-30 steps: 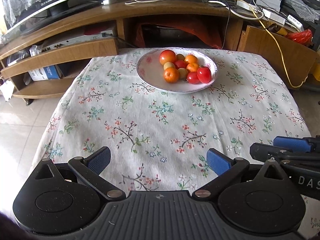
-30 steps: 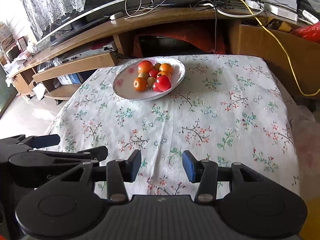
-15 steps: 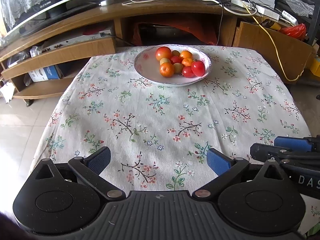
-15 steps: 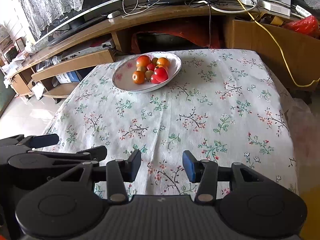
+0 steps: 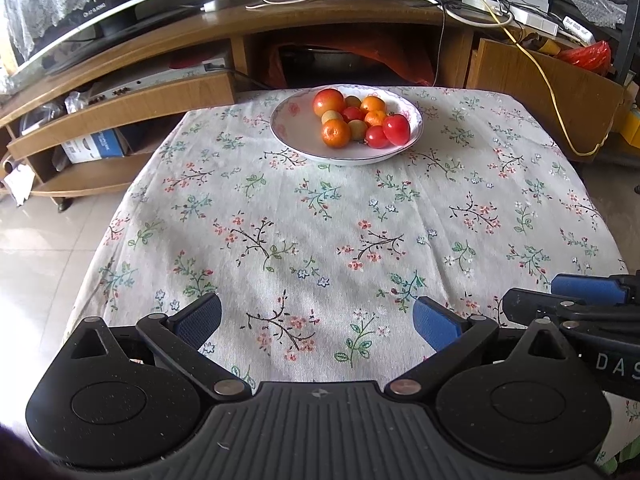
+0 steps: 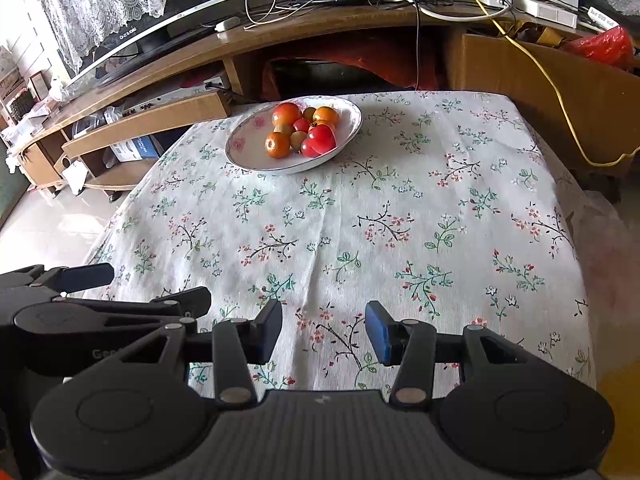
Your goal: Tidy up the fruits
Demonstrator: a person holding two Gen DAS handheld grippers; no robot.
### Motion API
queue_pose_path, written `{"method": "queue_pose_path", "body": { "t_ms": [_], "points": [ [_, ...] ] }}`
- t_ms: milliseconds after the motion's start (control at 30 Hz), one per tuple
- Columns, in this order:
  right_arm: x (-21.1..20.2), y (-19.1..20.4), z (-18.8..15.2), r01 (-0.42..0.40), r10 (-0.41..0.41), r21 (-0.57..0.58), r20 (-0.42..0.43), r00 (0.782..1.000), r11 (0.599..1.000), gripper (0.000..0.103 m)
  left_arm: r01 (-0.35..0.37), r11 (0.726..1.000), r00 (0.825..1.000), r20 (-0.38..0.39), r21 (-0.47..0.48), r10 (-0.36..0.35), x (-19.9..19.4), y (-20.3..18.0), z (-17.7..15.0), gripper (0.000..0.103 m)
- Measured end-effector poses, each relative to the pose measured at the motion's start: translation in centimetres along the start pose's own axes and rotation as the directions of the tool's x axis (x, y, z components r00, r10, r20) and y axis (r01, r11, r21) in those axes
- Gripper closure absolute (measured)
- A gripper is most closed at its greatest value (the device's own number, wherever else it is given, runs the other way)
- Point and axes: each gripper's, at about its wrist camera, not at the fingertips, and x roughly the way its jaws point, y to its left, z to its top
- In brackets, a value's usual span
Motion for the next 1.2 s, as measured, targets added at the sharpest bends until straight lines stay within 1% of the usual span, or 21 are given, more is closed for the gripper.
{"method": "queue_pose_path", "body": {
  "t_ms": [1200],
  "points": [
    [0.0,0.5,-0.9,0.001,-0.002,-0.003,-0.024,1.000,1.000,0.066,-0.010,1.000,1.000,-0.019,0.007,0.010,-0.5,0.3,-1.2,0.001]
  ]
}}
